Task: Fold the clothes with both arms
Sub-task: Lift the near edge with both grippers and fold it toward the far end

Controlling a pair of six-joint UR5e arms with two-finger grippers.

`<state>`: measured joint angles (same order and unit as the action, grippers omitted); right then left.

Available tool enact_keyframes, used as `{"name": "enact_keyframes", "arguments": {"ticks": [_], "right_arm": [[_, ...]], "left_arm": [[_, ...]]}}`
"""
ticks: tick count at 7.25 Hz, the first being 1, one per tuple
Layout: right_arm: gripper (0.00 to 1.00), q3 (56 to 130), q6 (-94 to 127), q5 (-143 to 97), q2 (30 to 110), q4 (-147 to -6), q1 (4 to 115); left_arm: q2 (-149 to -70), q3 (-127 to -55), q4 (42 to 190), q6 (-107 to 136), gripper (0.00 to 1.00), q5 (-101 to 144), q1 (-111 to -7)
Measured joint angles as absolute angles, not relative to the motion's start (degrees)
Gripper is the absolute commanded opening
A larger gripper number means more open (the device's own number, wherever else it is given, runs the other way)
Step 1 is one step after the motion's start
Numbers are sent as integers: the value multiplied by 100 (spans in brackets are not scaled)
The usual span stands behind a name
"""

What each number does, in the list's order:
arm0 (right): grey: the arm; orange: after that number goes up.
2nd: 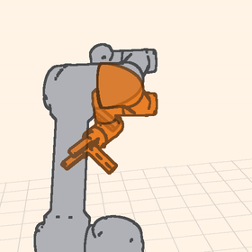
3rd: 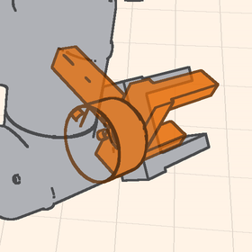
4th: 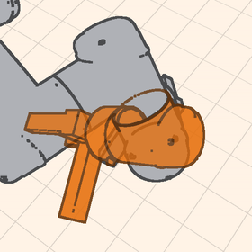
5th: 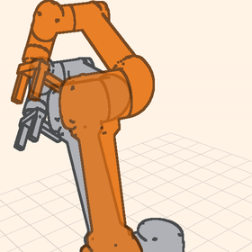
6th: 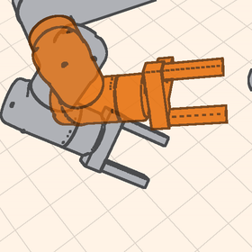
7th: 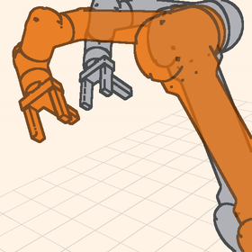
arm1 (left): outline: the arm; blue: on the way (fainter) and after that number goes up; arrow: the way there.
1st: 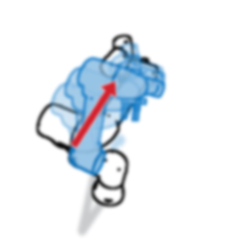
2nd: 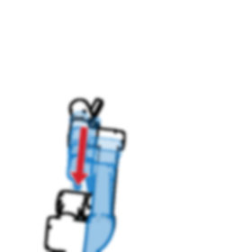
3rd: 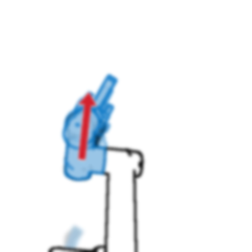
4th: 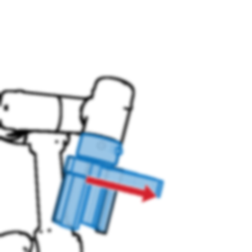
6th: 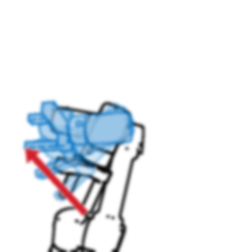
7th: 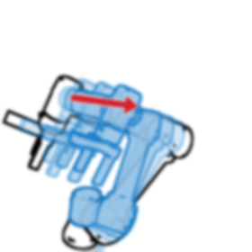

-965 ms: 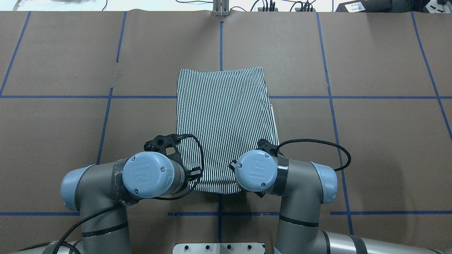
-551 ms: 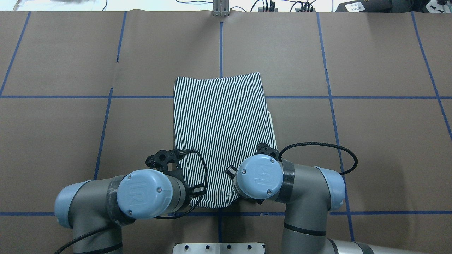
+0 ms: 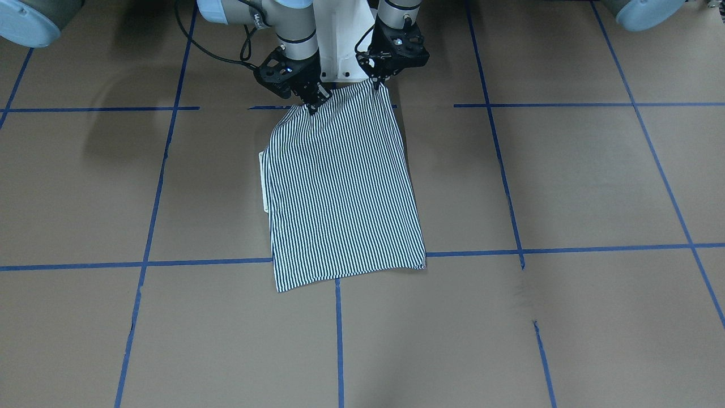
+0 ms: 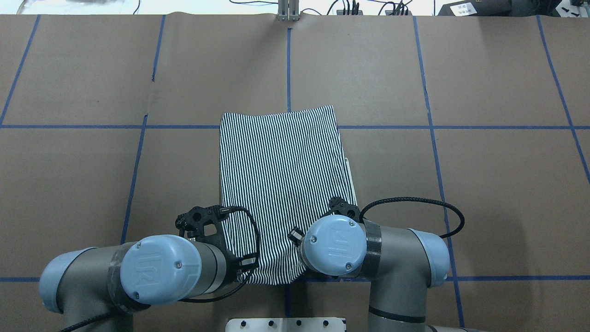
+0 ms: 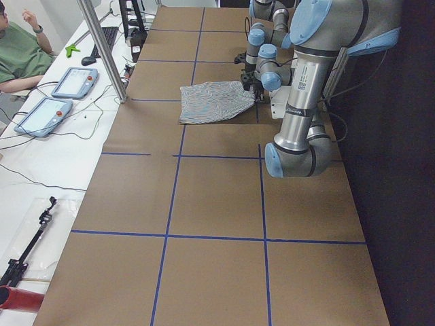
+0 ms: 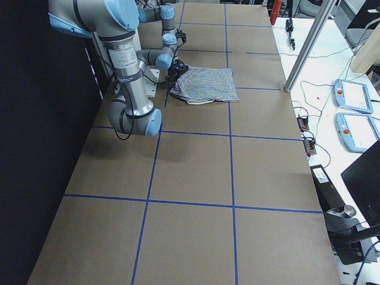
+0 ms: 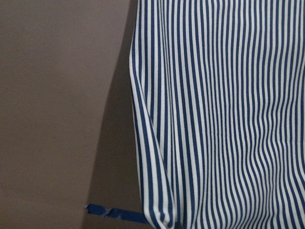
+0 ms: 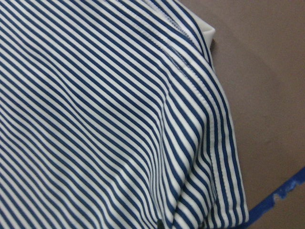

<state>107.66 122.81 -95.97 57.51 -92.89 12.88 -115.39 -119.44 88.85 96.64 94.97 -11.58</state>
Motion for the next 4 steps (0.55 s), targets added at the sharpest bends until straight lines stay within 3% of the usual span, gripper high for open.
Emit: {"name": "enact_keyframes", "arguments": {"ticks": [4], "right_arm": [[0, 10493, 11556, -9618, 5568, -8649, 2259]], "left_arm": [[-11751, -11653, 9367, 9654, 0, 9579, -2190]]}}
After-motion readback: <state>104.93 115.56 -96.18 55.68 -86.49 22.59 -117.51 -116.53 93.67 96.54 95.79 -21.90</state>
